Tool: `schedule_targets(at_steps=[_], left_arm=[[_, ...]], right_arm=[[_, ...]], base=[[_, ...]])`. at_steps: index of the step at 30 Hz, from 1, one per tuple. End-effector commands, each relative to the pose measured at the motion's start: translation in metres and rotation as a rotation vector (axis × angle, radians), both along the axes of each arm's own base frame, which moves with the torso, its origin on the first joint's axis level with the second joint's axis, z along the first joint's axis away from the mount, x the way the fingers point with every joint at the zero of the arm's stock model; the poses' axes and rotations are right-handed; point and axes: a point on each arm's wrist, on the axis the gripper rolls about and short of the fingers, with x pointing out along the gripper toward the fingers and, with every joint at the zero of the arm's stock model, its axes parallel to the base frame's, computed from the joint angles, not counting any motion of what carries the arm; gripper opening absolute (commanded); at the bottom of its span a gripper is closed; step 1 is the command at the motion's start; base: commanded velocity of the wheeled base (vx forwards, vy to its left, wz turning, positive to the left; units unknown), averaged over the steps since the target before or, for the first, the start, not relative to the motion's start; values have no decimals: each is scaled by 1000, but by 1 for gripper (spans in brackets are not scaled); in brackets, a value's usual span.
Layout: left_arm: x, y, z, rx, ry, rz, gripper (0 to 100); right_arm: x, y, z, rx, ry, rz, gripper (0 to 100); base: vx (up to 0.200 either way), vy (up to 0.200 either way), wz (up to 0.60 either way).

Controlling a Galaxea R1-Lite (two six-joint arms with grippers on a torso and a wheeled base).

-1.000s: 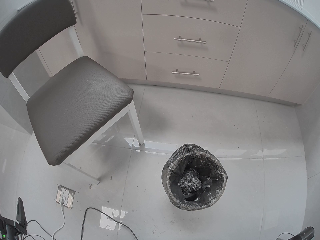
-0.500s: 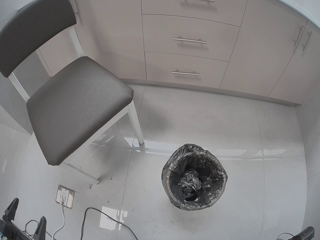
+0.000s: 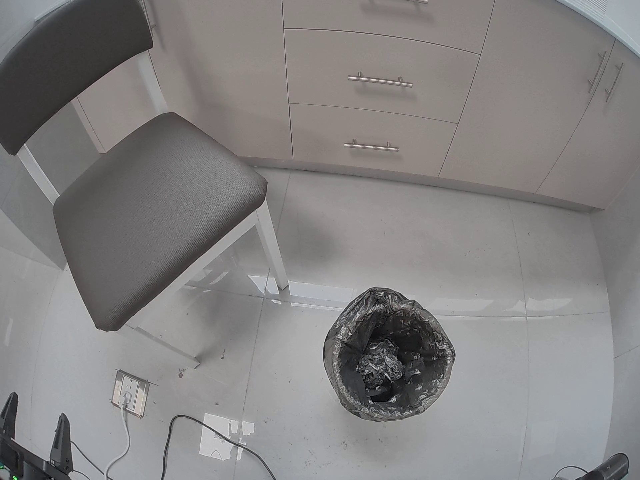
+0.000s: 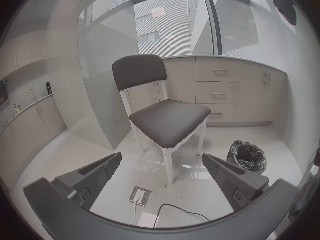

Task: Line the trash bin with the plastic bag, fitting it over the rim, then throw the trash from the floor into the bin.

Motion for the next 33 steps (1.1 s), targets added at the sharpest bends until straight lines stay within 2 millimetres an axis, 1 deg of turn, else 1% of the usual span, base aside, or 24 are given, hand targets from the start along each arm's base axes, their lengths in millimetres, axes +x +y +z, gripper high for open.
schedule_targets(at_steps=[1,4,5,7,18,21,24,25,28,33], left_arm=[[-1,-2,0,83,-3,-105,100],[0,-2,0,43,11,-85,100],[1,-2,1,8,28,-40,100],[1,-1,0,5,35,-9,100],[-1,-1,-1,16,1,-42,100],[-1,-3,0,15,-2,-131,100],[-1,-4,0,-5,-2,-172,100],[-1,-4,-1,13,-1,-183,100],[-1,-4,0,85,-1,-185,100],[-1,-3,0,1,1,-123,100]], right_arm=[[2,0,1,5,9,-10,0],[1,0,1,4,7,-10,0],[1,0,1,5,6,-10,0],[1,0,1,5,6,-10,0],[-1,0,3,21,-18,2,0],[1,0,1,45,-20,4,0],[2,0,0,71,-31,7,0],[3,0,0,84,-36,11,0],[3,0,0,86,-37,13,0],[2,0,1,82,-39,13,0]], base=[[0,0,0],[0,0,0],[0,0,0],[0,0,0],[0,0,0],[0,0,0],[0,0,0],[0,0,0],[0,0,0],[0,0,0]])
